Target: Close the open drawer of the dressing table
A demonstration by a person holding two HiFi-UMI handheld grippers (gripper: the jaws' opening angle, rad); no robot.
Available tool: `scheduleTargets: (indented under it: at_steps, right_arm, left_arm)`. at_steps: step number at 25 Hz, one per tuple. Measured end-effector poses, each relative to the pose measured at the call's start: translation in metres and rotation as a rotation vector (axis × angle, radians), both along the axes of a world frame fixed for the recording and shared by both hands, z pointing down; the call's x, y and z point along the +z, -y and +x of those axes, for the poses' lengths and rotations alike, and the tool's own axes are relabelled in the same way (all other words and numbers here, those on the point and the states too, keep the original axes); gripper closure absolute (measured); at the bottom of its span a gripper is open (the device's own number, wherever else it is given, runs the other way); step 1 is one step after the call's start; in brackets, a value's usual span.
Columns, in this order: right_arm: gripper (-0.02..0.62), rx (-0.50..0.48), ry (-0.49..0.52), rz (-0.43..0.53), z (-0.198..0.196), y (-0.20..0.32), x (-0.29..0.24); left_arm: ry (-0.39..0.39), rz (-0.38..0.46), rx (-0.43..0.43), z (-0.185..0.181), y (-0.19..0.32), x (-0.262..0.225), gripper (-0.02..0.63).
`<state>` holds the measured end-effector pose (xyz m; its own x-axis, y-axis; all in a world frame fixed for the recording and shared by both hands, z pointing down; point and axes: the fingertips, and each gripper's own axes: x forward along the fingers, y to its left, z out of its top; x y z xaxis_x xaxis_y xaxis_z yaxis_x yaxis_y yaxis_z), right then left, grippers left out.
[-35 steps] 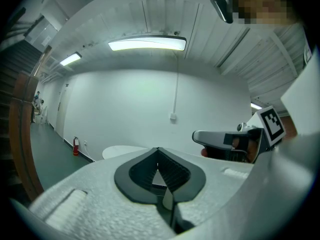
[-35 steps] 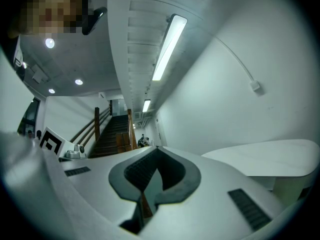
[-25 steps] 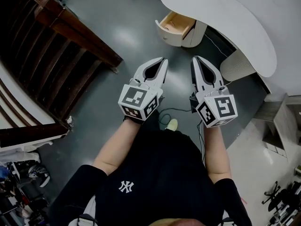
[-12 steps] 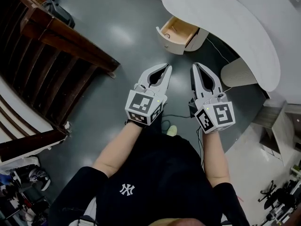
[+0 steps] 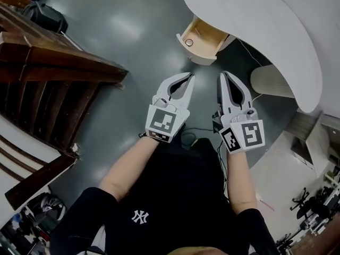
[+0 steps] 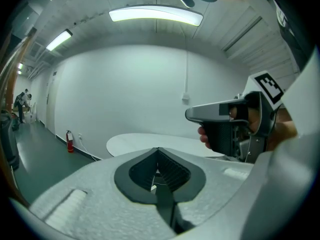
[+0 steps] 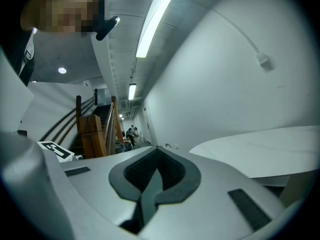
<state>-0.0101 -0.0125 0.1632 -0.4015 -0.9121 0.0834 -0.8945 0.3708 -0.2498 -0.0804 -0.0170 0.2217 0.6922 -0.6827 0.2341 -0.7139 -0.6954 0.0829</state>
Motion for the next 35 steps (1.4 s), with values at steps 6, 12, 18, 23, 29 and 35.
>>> scheduleTargets:
  at_steps: [6,12,18,23,29,35]
  right_arm:
    - [0.58,0.035,-0.036,-0.017,-0.004,0.038,0.026]
    - [0.58,0.037,-0.067,-0.03,-0.004,0.067,0.076]
    - [0.58,-0.006,-0.081,-0.05,-0.001,0.089,0.151]
    - [0.58,-0.048,-0.065,-0.069,-0.006,0.101,0.214]
    - [0.58,-0.079,-0.06,-0.091,-0.011,0.104,0.281]
    - [0.58,-0.089,-0.051,-0.107,-0.015,0.103,0.319]
  left_arm:
    - [0.01,-0.023,0.019,-0.005,0.039,0.046,0.597]
    - [0.021,-0.054,0.013,0.001,0.064,0.109,0.597]
    - [0.046,-0.047,-0.013,0.013,0.095,0.181,0.595]
    - [0.048,-0.063,-0.051,0.014,0.114,0.248,0.595]
    - [0.063,-0.065,-0.041,0.024,0.123,0.317,0.594]
    - [0.095,-0.073,-0.031,0.03,0.128,0.369,0.535]
